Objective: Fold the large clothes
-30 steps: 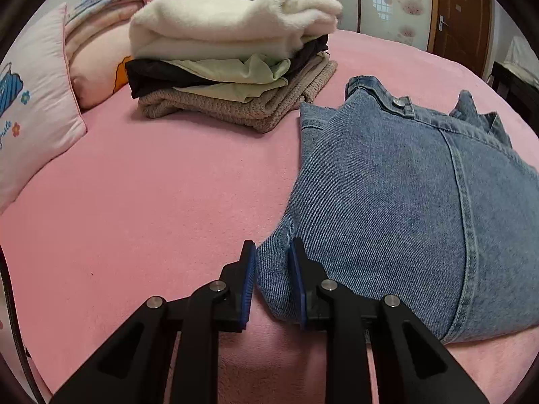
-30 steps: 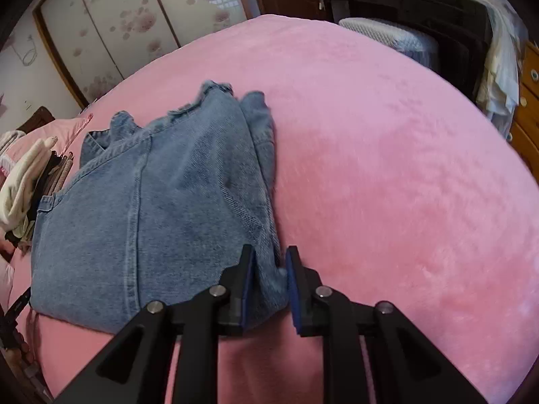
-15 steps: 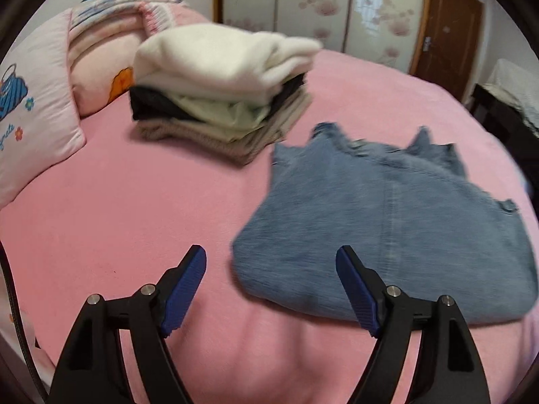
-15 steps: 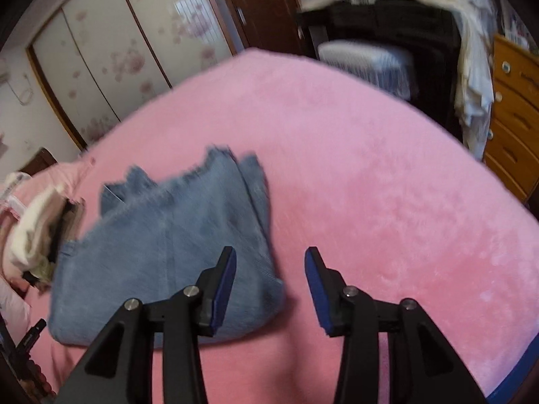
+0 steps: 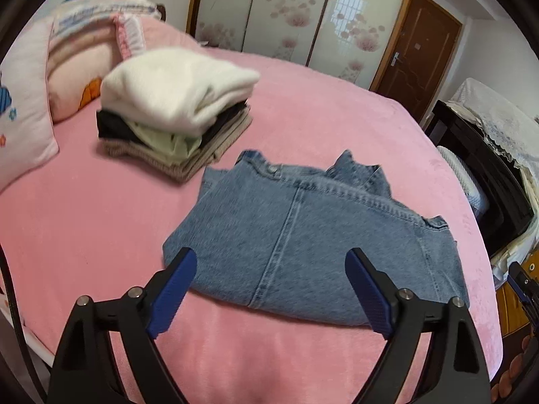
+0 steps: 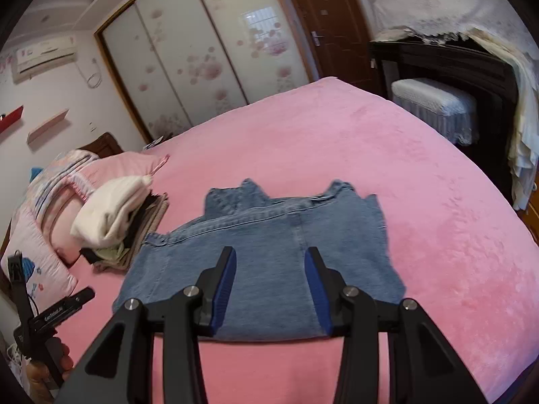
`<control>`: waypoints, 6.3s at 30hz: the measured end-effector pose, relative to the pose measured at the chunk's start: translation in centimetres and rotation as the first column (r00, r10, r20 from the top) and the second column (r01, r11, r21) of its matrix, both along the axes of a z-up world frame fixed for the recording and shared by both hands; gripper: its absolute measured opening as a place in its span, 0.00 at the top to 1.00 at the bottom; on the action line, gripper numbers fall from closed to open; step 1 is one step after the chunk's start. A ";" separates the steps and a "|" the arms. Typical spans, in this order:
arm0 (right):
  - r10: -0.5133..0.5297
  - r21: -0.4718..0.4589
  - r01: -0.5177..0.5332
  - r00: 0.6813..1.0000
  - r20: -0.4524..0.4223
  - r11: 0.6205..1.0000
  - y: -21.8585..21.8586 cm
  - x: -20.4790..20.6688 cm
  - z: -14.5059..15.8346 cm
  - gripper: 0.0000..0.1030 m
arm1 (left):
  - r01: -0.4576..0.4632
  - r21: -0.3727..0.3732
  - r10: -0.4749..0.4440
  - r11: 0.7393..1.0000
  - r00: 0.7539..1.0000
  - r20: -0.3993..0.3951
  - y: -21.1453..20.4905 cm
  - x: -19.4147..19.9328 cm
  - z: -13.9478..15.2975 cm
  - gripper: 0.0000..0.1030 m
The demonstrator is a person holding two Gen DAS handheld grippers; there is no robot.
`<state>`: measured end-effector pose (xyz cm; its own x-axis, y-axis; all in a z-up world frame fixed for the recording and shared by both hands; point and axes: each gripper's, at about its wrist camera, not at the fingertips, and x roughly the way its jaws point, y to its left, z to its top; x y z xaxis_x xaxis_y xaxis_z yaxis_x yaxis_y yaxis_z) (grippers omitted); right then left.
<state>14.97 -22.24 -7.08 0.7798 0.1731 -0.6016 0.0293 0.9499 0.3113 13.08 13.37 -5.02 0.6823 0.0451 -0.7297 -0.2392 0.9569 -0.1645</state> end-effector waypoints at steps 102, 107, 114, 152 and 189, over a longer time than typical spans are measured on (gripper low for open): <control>0.046 0.213 -0.011 0.986 -0.160 0.977 -1.7 4.7 -14.6 0.94 | 0.516 0.159 -0.539 0.842 0.823 0.180 -23.8 11.5 -4.6 0.87; -0.079 0.092 0.102 0.971 -0.227 0.991 -7.0 1.2 -14.8 0.94 | 0.590 0.234 -0.614 0.772 0.788 0.037 -29.1 11.6 -9.8 0.87; -0.140 0.068 0.157 0.968 -0.209 0.985 -9.5 -0.6 -14.3 0.94 | 0.612 0.340 -0.649 0.715 0.761 -0.003 -31.3 9.5 -10.9 0.87; -0.021 0.165 0.063 0.970 -0.243 0.984 -11.1 2.5 -7.5 0.27 | 0.318 0.123 -0.321 0.940 0.947 0.002 -15.5 9.4 -4.8 0.02; -0.058 0.036 0.069 0.968 -0.244 0.997 -11.6 3.5 -8.1 0.62 | 0.385 0.026 -0.377 0.923 0.914 -0.149 -18.9 11.4 -11.6 0.02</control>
